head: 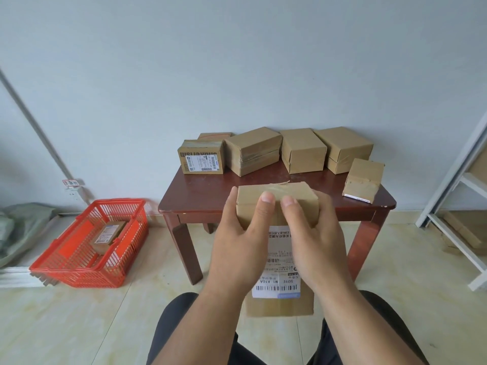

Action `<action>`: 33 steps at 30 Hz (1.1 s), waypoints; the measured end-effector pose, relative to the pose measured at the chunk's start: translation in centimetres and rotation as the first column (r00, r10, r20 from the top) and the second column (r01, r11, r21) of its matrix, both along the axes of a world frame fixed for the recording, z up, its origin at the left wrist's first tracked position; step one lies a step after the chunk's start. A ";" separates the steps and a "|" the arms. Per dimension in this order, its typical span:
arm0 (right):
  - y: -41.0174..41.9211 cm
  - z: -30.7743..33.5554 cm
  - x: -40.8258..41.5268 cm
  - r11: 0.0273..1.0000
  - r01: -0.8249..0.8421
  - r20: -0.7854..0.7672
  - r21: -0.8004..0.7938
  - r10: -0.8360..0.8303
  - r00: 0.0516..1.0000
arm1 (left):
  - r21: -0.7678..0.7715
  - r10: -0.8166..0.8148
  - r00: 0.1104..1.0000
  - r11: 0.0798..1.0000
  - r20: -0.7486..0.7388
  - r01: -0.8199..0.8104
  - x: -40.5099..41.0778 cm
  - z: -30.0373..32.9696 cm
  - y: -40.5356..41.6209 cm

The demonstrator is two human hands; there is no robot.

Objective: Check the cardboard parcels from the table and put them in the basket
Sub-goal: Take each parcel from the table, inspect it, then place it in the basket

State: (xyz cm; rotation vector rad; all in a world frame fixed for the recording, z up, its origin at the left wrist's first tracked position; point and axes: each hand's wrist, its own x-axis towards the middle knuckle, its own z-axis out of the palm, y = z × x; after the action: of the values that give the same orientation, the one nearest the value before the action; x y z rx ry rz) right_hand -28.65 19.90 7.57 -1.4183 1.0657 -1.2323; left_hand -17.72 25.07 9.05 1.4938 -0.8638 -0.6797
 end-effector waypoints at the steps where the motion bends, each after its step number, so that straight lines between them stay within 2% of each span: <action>1: 0.1 0.0 -0.1 1.000 -0.018 0.022 -0.002 0.018 1.000 | 0.004 -0.003 1.000 1.000 -0.016 0.003 0.0 0.1 0.0; 6: -0.1 0.0 -0.3 0.991 -0.134 0.078 0.009 0.133 0.988 | -0.017 -0.035 0.998 0.999 -0.048 0.034 0.2 -0.1 0.3; 12: -0.3 0.2 -0.1 0.998 -0.060 0.090 0.008 0.059 0.994 | -0.087 0.002 1.000 0.996 -0.006 -0.002 -0.6 -0.6 0.2; 20: 0.6 -0.5 -0.2 0.997 -0.071 0.078 -0.012 0.072 0.994 | -0.166 0.127 0.991 0.977 -0.046 -0.133 -0.8 -0.5 -0.5; 26: -0.3 -0.3 -0.3 1.000 -0.020 0.060 -0.005 0.020 0.998 | -0.201 0.110 0.994 0.974 0.006 -0.107 -1.4 -1.0 -0.1; 33: 0.0 -0.6 0.0 1.000 -0.009 0.057 -0.019 0.010 0.998 | -0.210 0.155 0.987 0.965 -0.032 -0.158 -1.1 -0.7 -0.5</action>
State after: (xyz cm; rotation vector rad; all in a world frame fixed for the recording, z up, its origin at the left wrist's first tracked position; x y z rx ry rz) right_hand -28.67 19.86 6.94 -1.3930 1.0099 -1.2712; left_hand -18.87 24.54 8.32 1.3467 -0.7717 -0.4665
